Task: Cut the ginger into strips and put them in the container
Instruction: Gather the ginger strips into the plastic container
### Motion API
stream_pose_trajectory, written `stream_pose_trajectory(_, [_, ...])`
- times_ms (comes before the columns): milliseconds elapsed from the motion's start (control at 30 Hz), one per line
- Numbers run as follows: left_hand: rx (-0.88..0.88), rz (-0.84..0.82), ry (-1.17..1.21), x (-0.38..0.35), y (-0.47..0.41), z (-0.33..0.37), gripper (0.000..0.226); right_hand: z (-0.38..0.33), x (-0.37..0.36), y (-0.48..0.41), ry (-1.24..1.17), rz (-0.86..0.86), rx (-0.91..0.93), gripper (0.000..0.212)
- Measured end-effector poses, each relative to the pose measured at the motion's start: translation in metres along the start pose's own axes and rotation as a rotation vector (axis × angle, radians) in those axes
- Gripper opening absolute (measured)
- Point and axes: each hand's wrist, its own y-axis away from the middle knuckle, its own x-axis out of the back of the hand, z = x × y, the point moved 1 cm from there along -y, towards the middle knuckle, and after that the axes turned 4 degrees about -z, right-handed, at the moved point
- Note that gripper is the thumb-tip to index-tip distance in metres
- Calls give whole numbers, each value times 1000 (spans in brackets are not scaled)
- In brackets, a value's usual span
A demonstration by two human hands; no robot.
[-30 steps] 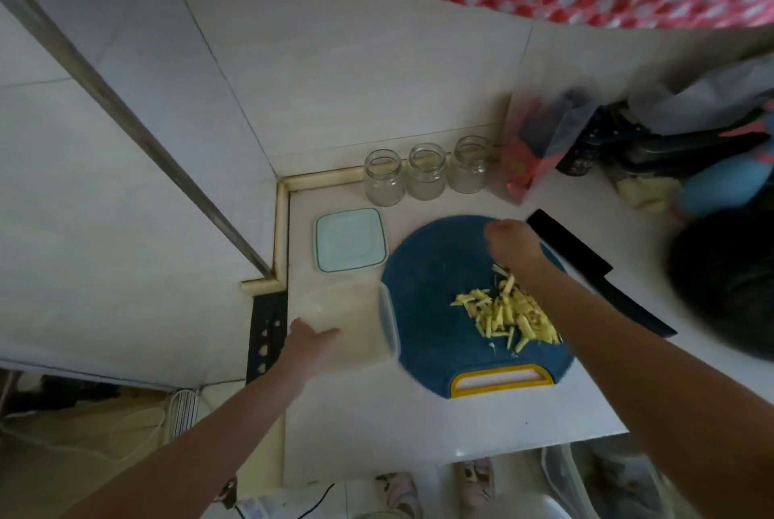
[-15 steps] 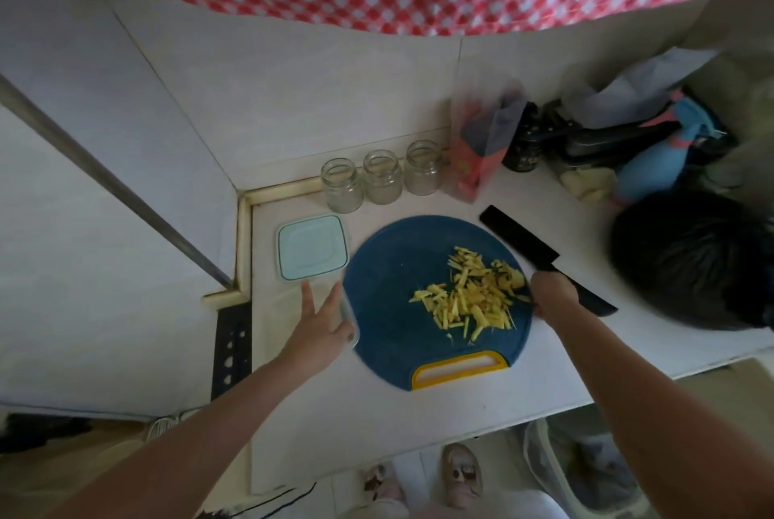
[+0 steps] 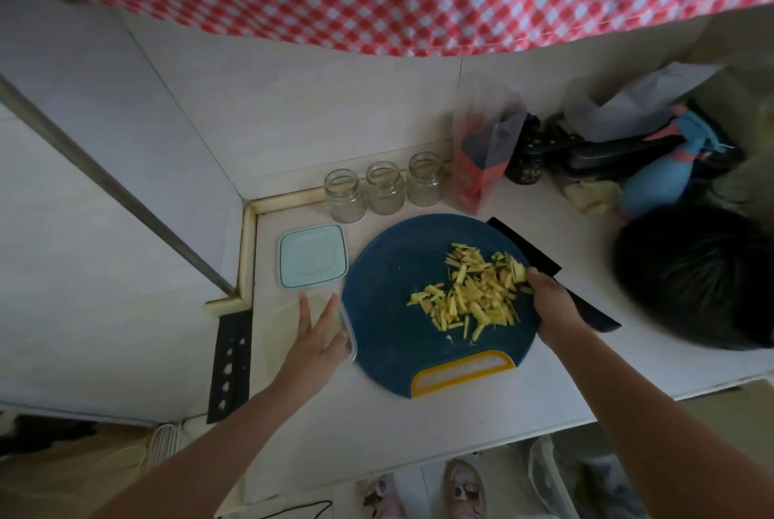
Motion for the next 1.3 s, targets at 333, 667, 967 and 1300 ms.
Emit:
stream_pose_trajectory(333, [-108, -93, 166, -44, 0, 41, 49, -60, 59, 22, -233, 109, -3, 29])
stream_pose_trajectory(667, [127, 169, 961, -44, -23, 100, 35, -72, 57, 34, -228, 65, 50, 28])
stream_pose_trajectory(967, [-25, -131, 1554, 6, -10, 100, 41, -71, -24, 24, -33, -69, 146, 35])
stream_pose_trajectory(1300, [15, 118, 1513, 43, 1, 44, 41, -13, -139, 95, 687, -190, 770, 116])
